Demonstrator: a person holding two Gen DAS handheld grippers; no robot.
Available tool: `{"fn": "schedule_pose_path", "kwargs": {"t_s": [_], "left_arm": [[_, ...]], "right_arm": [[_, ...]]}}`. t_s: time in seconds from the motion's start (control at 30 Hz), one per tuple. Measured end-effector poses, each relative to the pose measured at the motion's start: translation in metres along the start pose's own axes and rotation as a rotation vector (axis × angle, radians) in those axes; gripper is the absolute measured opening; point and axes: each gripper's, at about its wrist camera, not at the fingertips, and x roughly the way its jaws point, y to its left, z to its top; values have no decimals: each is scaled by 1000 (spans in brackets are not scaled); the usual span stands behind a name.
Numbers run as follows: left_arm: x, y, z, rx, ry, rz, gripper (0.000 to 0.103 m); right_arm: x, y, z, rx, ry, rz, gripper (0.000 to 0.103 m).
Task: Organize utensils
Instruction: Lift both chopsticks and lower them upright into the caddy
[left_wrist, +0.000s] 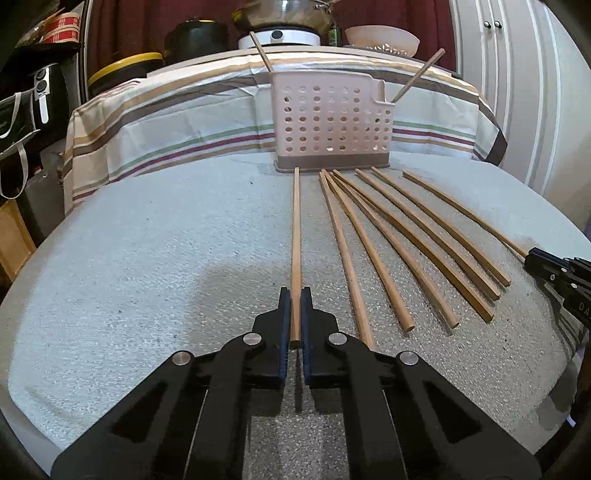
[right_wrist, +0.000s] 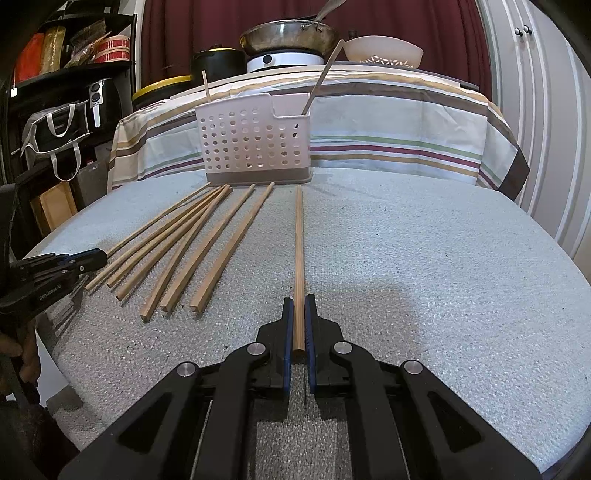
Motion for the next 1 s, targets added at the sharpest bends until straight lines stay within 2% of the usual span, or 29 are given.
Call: {"fn": "schedule_pose_path", "kwargs": {"t_s": [0.37, 0.67, 1.0], "left_arm": [[-33, 6, 13, 16, -105, 47, 6], [-70, 15, 39, -6, -211, 80, 6], [-104, 26, 75, -57, -249, 60, 6]], "right_arm": [[-28, 1, 17, 9, -88, -6, 7], [-57, 3, 43, 12, -179, -4, 7], [-74, 5, 68, 12, -232, 0, 7]]}}
